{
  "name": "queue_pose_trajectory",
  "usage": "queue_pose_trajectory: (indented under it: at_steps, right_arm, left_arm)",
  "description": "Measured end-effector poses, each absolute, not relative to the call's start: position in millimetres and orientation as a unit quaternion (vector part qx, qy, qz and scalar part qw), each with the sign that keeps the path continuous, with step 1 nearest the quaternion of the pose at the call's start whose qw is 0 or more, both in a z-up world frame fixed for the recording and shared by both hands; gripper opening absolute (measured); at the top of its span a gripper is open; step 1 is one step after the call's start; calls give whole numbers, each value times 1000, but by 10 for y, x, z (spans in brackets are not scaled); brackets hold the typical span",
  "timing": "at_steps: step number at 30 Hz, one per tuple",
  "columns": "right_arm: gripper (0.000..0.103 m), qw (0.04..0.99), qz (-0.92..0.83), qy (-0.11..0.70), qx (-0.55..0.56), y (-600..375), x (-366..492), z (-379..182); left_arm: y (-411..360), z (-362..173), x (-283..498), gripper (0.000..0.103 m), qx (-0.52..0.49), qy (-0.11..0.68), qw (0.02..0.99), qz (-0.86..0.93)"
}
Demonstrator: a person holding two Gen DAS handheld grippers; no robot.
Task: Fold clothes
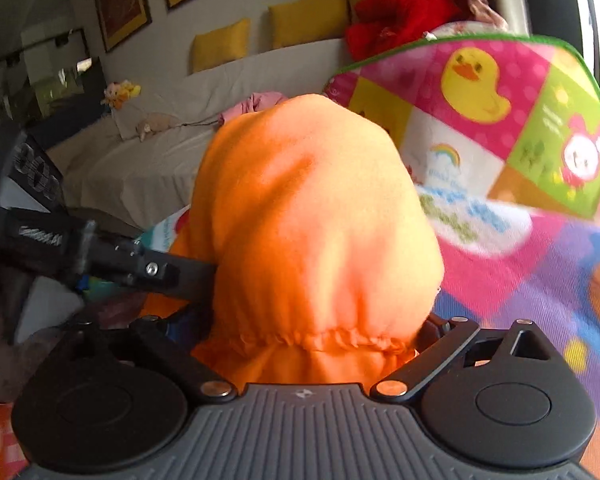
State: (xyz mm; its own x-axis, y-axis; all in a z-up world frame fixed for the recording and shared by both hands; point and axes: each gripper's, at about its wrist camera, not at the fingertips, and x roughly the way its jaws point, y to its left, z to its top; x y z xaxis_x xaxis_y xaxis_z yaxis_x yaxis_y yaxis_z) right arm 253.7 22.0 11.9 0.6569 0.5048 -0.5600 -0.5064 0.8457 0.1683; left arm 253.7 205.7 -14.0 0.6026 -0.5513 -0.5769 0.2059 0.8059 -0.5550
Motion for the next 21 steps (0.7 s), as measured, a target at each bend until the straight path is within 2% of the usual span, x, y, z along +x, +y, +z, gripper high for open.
queue_pose_trajectory:
  at_steps: [12, 19, 21]
  right_arm:
    - [97, 932, 227, 275, -64, 991, 2824, 72]
    - [98, 930, 256, 258, -49, 842, 2724, 246]
    - [102, 938, 264, 224, -32, 676, 2651, 414]
  left_arm:
    - [2652, 163, 2647, 100, -168, 334, 922, -102]
    - [2751, 57, 2978, 101, -62, 335, 940, -13]
    - [2751, 1, 3076, 101, -56, 341, 938, -18]
